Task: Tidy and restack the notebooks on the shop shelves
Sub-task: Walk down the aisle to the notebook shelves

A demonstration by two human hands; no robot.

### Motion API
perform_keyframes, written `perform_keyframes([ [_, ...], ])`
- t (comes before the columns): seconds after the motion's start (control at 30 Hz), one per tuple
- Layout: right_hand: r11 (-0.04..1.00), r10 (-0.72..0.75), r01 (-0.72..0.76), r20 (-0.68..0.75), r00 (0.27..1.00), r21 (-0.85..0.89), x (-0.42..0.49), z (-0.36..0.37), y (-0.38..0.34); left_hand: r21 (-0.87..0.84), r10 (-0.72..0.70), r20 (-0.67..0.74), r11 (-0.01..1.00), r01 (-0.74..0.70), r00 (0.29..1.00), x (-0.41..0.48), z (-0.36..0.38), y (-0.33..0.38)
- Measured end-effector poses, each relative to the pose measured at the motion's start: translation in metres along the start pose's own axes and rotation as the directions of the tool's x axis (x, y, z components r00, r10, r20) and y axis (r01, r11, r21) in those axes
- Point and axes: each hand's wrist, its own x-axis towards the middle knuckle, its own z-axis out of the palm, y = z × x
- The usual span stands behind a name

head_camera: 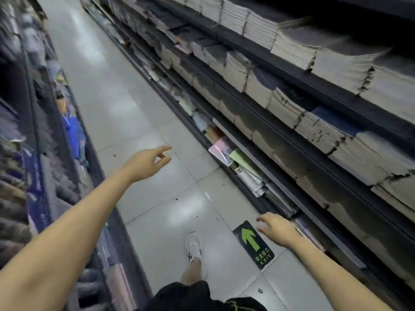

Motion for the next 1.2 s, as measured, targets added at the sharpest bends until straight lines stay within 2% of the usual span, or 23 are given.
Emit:
perform_keyframes([
  [0.07,0.996,-0.083,0.086,0.075,0.994,-0.032,0.042,-0.011,-0.026,0.015,-0.078,0.055,0.997,0.077,0.995,0.011,-0.001,-0.015],
  [0.17,0.976,-0.198,0.205,0.098,0.975,-0.078,0.117,-0.043,-0.072,0.053,-0.158,0.089,0.987,0.154,0.983,0.042,-0.008,-0.047],
  [0.4,0.938,-0.305,0.317,0.101,0.947,-0.142,0.286,-0.133,-0.172,-0.026,-0.278,0.018,0.96,0.278,0.96,0.128,-0.062,-0.13],
  [0.67,0.885,-0.391,0.421,0.175,0.904,-0.199,0.457,-0.216,-0.253,-0.079,-0.455,-0.002,0.888,0.453,0.89,0.214,-0.111,-0.245],
  [0.9,0.858,-0.433,0.47,0.199,0.879,-0.207,0.643,-0.296,-0.301,-0.136,-0.615,-0.028,0.783,0.607,0.788,0.341,-0.152,-0.344],
  [1.03,0.837,-0.446,0.497,0.239,0.862,-0.228,0.755,-0.348,-0.335,-0.183,-0.715,-0.056,0.694,0.697,0.697,0.399,-0.194,-0.402],
  [1.2,0.818,-0.455,0.522,0.284,0.844,-0.242,0.87,-0.403,-0.392,-0.247,-0.773,-0.103,0.629,0.737,0.626,0.469,-0.242,-0.463],
])
